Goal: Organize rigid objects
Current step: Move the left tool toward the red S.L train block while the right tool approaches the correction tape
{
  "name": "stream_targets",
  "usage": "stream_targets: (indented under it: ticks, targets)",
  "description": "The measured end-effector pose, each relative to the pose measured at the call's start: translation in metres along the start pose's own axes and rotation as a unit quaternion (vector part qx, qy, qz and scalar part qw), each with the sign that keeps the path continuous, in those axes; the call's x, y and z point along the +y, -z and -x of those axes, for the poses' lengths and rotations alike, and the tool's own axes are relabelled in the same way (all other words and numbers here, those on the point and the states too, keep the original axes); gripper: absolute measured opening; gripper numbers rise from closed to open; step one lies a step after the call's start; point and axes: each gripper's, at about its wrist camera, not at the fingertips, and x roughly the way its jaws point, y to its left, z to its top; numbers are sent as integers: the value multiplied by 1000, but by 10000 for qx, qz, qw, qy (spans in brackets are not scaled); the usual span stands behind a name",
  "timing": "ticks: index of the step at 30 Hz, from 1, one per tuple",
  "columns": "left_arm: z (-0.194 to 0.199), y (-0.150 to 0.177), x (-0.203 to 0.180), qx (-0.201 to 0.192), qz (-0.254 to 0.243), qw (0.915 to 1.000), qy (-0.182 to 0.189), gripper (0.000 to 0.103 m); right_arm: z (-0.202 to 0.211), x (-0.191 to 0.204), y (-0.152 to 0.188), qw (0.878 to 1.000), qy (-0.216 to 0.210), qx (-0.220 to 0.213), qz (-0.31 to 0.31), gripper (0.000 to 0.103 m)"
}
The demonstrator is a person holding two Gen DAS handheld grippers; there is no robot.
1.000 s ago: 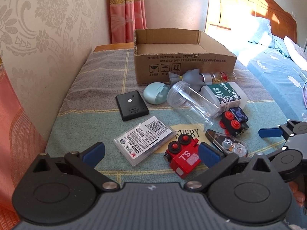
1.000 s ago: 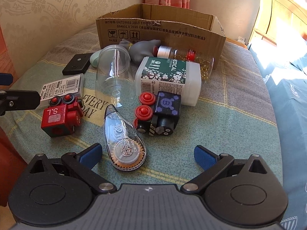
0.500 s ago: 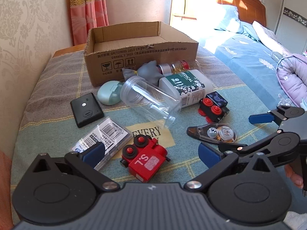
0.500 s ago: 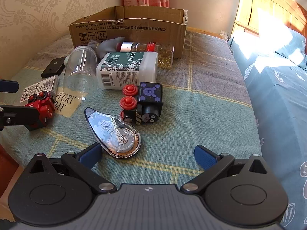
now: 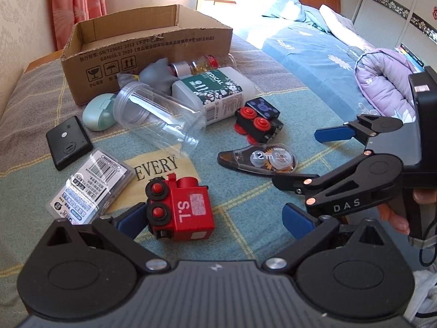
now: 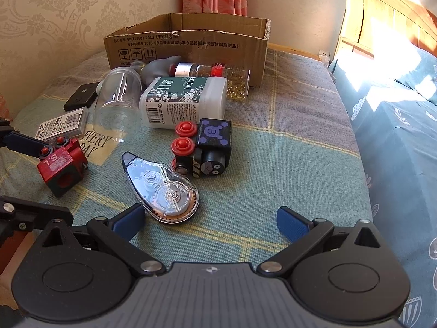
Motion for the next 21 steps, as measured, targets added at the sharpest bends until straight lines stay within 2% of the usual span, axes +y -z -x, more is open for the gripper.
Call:
stream_targets:
  ticks: [4, 5, 7, 18, 21]
  targets:
    - [-13, -1, -1, 76, -183, 9984, -528, 102, 0, 0, 0, 10000, -11, -14, 8, 103]
    - [-15, 0, 1, 95, -183, 9982, -564, 102, 1, 0, 0, 10000, -10, -15, 10, 103]
    - [-21, 1, 5, 184, -96, 9982, -558, 102, 1, -1, 0, 10000, -9, -13, 7, 103]
    - [-17, 13, 7, -138, -20, 9976, -676, 103, 2, -2, 2, 10000, -14, -47, 18, 103]
    - [-14, 15, 7, -197, -23, 9975, -681, 99, 2, -2, 2, 10000, -13, -54, 17, 103]
